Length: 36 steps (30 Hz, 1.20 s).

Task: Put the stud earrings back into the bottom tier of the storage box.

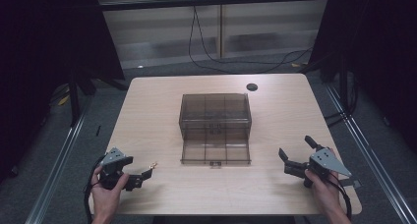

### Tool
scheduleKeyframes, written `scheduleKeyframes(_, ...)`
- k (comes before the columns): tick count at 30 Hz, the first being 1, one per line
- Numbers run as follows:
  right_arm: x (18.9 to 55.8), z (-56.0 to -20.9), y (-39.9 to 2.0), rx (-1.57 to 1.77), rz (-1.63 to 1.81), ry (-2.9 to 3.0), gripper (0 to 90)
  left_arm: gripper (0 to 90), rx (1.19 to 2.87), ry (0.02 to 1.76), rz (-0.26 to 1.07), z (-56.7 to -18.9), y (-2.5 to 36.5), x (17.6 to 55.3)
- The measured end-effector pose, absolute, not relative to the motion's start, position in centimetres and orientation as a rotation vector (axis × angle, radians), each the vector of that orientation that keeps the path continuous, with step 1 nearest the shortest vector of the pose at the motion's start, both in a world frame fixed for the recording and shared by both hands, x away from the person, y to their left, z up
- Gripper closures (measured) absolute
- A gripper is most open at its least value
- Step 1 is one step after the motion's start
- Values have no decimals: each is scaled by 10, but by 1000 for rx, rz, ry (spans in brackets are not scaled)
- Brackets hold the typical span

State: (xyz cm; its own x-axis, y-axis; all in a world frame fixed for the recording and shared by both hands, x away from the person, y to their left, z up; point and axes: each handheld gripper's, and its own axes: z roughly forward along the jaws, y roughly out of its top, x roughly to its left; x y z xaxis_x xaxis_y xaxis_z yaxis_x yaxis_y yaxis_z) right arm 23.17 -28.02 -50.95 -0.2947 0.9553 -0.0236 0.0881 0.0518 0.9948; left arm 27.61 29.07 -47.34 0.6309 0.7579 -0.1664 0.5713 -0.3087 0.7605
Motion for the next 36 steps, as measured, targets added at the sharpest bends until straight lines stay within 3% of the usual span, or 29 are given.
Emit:
scheduleKeyframes(25,233,-509,-275,1076,1326,1578,8,57,2069,1069,331,-466,282,279)
scheduleKeyframes(28,233,-509,-275,1081,1325,1579,10,81,2101,1066,371,-463,280,280)
scheduleKeyframes(32,234,-508,-276,1100,1332,1581,10,178,2103,1086,357,-459,279,281)
scheduleKeyframes(36,235,-508,-276,1094,1336,1588,10,192,2154,1079,341,-457,277,281)
